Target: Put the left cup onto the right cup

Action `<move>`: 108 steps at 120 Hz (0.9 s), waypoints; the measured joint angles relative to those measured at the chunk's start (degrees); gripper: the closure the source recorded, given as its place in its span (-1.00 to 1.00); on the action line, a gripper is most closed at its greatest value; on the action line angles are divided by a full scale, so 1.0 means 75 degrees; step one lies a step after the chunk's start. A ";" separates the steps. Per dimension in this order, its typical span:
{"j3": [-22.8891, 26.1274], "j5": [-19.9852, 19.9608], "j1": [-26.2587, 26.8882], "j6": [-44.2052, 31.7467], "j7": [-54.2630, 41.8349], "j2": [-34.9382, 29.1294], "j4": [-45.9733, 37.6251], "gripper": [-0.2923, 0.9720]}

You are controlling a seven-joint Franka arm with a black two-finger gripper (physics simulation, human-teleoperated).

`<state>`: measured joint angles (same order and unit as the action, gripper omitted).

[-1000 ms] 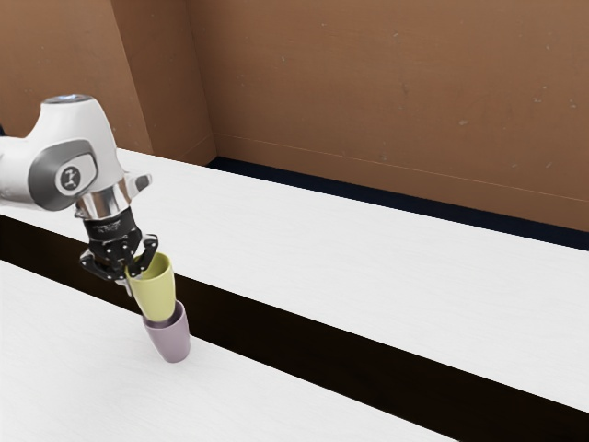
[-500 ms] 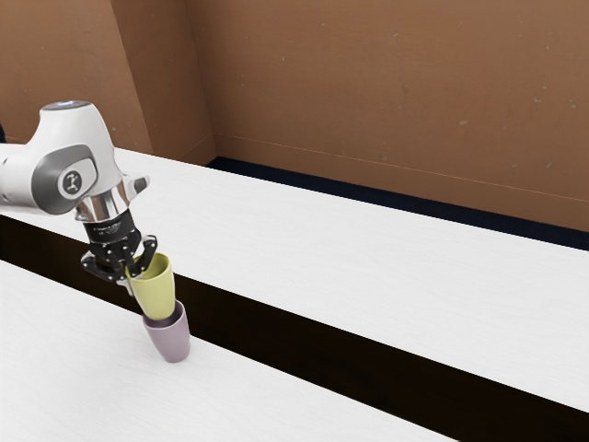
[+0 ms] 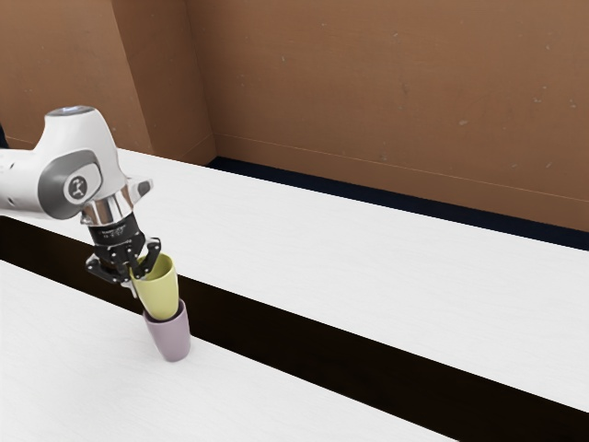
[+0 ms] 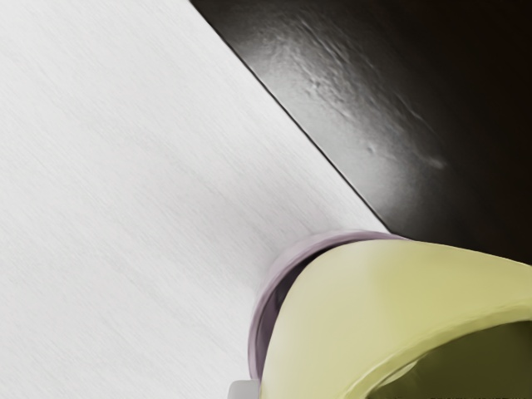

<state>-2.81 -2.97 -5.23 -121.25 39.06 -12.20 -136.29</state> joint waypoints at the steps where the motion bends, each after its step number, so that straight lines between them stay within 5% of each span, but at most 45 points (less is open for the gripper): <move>1: 0.0000 0.0000 0.0001 -0.0002 0.0000 0.0000 -0.0001 0.70; 78: 0.0000 -0.0203 0.0008 -0.0027 0.0024 -0.0005 -0.0157 0.70; 108: 0.0000 -0.0252 0.0040 0.0019 -0.0037 -0.0011 -0.0159 -0.07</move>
<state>-2.81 -4.86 -4.93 -121.11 38.79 -12.28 -137.48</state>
